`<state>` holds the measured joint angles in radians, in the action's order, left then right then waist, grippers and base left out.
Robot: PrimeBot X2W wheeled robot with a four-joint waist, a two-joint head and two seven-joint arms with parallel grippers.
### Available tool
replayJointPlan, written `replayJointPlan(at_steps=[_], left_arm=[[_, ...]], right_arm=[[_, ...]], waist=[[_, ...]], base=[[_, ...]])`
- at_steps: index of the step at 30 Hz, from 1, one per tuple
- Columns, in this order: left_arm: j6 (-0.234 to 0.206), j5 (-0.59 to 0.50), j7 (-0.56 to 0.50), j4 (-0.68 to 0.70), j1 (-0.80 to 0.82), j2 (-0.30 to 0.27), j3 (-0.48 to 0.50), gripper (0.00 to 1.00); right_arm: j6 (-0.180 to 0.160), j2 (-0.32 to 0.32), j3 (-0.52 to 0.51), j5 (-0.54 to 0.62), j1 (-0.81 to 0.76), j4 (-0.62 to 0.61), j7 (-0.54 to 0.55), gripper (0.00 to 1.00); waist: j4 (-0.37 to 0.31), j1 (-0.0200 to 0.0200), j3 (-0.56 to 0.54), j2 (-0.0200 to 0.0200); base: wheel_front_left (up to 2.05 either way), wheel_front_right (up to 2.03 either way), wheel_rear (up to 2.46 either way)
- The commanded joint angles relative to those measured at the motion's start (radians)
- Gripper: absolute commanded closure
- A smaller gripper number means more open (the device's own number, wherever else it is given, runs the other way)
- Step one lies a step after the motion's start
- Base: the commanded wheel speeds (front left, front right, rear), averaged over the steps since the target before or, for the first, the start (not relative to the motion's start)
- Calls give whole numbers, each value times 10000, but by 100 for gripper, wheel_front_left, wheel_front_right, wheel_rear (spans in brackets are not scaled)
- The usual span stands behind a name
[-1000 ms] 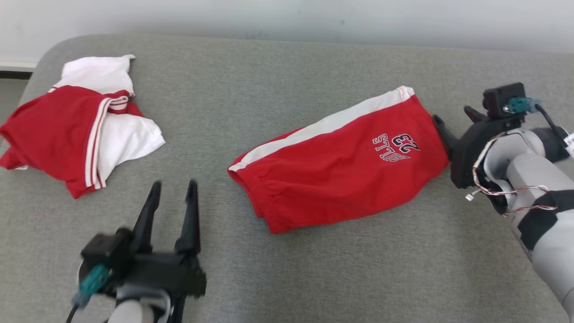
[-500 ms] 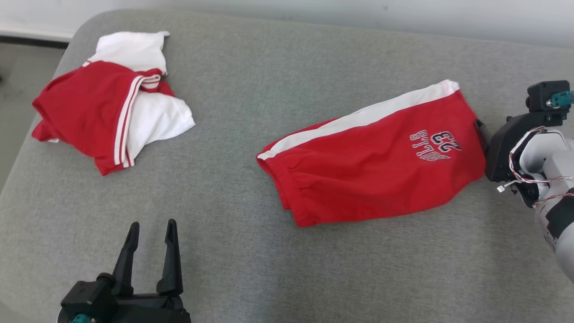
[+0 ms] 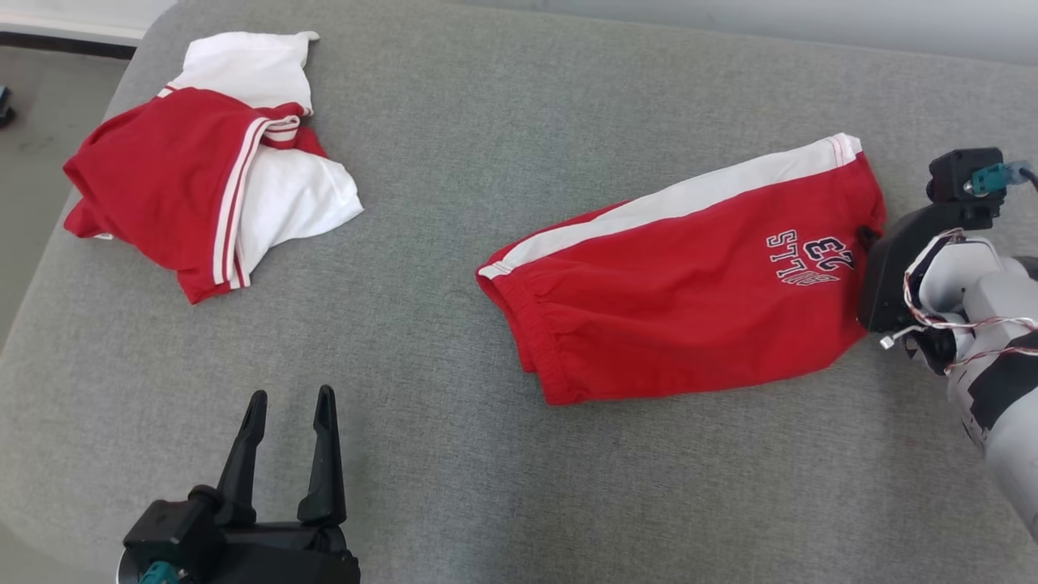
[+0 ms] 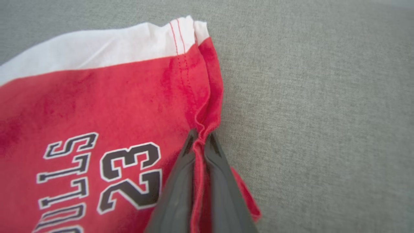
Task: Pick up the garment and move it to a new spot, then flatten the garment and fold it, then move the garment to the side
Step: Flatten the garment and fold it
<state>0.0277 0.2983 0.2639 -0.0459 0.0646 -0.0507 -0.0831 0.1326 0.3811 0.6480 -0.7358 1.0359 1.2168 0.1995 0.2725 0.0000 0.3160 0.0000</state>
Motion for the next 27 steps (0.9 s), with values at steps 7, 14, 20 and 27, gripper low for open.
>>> replayJointPlan(at_steps=[7,14,20,27], left_arm=[[48,-6,5,-93,30,3,77,0],[88,-42,5,-220,-218,-1,108,0],[91,-90,6,-316,-323,-1,86,0],[122,-81,6,-540,-496,-1,-24,0]], right_arm=[[-44,405,-111,326,-696,570,-994,100],[-36,950,-375,906,-932,719,-2173,100],[-36,1775,-586,1813,-1115,748,-2534,100],[-35,1626,-1057,2823,-1177,734,-2494,100]], waist=[[-656,0,-451,0],[-1341,0,-1018,0],[-1639,0,-1427,0],[-1653,0,-1957,0]], base=[[0,0,0],[0,0,0],[0,0,0],[0,0,0]])
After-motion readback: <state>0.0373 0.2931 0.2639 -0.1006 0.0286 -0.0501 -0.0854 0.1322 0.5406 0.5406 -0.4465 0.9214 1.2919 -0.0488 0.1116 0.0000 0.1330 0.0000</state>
